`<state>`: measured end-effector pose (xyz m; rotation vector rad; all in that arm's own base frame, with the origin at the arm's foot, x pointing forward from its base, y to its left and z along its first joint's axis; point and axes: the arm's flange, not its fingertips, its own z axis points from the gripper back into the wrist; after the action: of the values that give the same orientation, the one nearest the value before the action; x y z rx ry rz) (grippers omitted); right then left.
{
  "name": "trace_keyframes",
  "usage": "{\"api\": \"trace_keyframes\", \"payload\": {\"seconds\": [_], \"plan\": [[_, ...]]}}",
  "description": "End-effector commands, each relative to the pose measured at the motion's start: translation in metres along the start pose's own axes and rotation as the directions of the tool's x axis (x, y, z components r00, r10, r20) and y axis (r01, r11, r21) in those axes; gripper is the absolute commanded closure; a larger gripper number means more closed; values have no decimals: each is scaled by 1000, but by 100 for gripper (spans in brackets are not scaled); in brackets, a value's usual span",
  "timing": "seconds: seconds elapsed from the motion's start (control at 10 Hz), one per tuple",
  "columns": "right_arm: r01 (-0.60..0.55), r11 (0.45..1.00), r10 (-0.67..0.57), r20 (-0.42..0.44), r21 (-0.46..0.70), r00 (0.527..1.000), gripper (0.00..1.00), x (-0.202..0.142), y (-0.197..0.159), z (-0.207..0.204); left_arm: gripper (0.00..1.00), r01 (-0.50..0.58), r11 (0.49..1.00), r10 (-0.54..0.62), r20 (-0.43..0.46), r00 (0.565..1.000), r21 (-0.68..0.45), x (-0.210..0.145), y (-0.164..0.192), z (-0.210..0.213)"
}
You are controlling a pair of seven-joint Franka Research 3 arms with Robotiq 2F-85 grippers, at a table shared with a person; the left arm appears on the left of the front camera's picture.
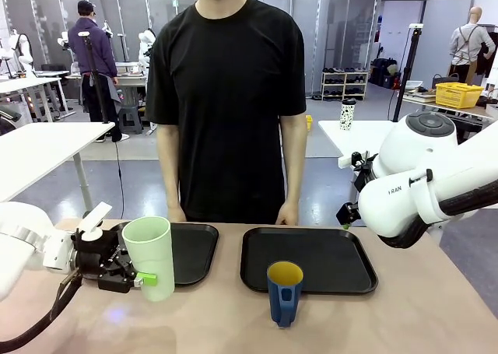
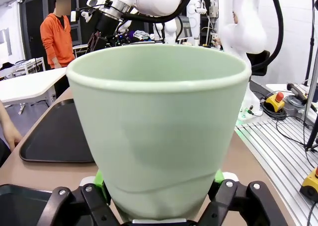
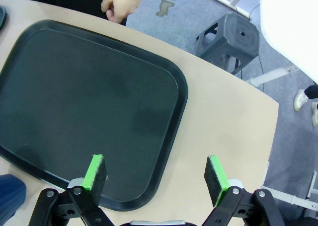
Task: Sort and store the cups by type.
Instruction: Place the picked Reusable plastic cup into the Flat Tray indicated by the person.
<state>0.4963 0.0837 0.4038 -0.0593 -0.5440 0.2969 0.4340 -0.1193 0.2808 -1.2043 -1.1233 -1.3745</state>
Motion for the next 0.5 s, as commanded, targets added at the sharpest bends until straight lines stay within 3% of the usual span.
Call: {"api": "trace_keyframes", "payload": {"seconds": [0.0,0.4], "plan": [[-1,1000,1,1,0,1000,0,0,0,0,60,3,1000,-3,5,1000,4,1,2,0],[-1,1000,1,1,0,1000,0,0,0,0,60,3,1000,-3,5,1000,4,1,2,0]]}}
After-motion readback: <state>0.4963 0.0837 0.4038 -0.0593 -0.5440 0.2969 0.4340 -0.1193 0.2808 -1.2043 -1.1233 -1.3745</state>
